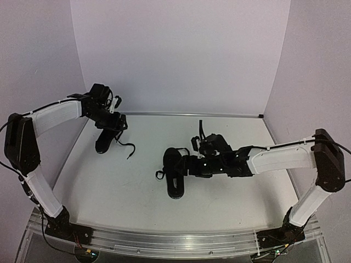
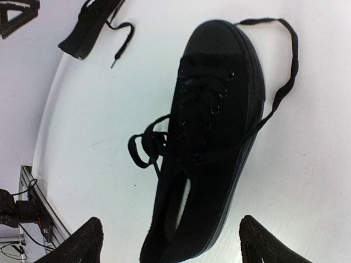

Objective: Tie the shoes

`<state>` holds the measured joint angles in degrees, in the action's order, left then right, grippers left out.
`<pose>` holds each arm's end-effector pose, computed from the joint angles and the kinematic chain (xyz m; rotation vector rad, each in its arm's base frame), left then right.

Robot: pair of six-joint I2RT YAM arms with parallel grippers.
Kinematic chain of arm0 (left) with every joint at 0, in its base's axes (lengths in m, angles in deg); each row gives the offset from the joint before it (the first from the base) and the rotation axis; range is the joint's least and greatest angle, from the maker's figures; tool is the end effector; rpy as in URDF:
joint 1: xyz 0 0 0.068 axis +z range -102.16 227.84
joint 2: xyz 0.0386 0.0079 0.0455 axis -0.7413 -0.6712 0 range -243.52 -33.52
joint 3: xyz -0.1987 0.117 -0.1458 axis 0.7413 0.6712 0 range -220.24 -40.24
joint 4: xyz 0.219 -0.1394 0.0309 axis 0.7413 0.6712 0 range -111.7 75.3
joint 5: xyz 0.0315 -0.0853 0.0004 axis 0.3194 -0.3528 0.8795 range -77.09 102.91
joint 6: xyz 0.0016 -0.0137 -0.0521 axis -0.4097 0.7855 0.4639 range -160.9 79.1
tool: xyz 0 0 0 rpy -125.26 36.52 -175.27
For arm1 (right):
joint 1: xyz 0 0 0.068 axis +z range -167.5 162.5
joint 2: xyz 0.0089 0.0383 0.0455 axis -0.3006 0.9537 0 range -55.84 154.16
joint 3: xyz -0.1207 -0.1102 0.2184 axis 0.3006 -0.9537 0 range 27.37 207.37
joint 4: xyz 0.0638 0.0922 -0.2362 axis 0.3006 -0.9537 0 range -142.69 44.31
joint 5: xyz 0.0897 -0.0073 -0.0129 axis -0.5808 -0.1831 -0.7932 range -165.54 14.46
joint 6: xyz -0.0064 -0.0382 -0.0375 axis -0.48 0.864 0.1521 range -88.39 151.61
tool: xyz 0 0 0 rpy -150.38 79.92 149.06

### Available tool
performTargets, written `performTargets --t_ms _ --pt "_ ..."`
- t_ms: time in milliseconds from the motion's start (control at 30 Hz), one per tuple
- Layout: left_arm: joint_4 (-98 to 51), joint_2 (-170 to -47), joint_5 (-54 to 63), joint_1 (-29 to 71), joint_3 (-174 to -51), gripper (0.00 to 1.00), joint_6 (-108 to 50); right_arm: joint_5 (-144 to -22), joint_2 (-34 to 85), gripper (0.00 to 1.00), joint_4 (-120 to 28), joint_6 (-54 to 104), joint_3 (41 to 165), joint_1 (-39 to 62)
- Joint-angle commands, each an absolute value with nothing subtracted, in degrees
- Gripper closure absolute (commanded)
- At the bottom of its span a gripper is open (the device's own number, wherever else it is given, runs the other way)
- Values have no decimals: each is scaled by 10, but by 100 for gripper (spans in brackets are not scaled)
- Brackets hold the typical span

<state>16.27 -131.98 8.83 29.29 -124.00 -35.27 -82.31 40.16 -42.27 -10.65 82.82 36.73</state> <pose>0.3571 -0.1225 0.2834 0.3119 2.4869 -0.2646 0.2072 0.2944 0.1964 -0.3239 2.4049 0.9951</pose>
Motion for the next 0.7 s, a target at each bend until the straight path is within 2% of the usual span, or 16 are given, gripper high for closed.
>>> performTargets --t_ms 0,133,267,400,500,667 --pt "100 -1280 -4 236 -1153 20 -350 -791 390 20 -441 -88 818 352" --pt "14 -1264 -88 188 -1084 25 -331 -807 397 21 -439 -78 819 304" --pt "0 -1298 -106 141 -1070 27 -333 -850 422 21 -421 -75 832 251" --pt "-52 -1333 -115 123 -1064 26 -304 -903 472 21 -399 -56 863 247" --pt "-113 -1365 -147 123 -1075 24 -272 -937 519 21 -385 -49 894 247" --pt "-122 -1441 -143 123 -1146 21 -260 -979 560 23 -357 -53 905 247"
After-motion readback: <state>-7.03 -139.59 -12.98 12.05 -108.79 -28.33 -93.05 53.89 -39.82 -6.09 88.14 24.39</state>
